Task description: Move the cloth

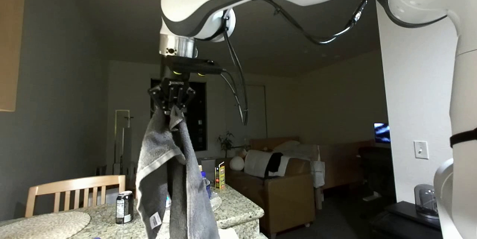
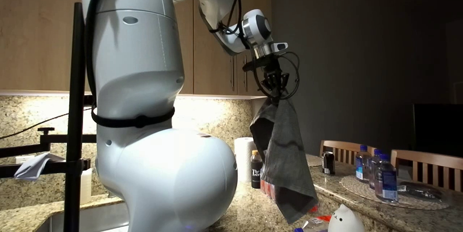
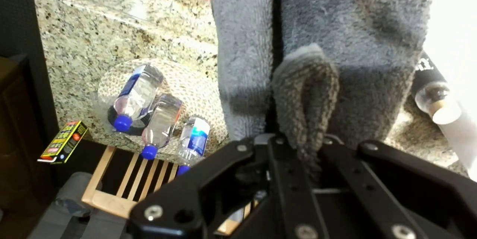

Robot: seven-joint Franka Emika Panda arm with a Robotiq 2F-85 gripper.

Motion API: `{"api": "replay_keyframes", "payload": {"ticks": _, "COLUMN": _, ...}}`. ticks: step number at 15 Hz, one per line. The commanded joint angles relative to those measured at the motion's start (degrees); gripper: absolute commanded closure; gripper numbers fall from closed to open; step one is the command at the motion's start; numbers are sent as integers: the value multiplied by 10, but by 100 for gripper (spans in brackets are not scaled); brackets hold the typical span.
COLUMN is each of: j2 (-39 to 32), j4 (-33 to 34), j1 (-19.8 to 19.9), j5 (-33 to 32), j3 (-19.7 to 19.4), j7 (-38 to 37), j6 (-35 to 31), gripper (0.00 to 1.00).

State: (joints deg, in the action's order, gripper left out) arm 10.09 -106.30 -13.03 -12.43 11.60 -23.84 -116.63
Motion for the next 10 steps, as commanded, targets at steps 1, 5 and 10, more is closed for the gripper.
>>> {"api": "replay_keyframes", "payload": {"ticks": 1, "j2": 26, "j4": -73, "j1": -1, "j5": 16, "j3": 33, "j7": -15, "j6": -20, "gripper": 92}}
{"api": "replay_keyframes", "payload": {"ticks": 5, "j2": -5, "j4": -107, "j1": -9, "j5": 12, "j3": 75, "j7": -51, "j6": -39, "gripper": 92}}
{"api": "replay_keyframes", "payload": {"ticks": 10, "j2": -53, "j4": -133, "j1": -26, "j5": 1, "j3": 107, "j7": -134, "j6": -118, "gripper": 92}}
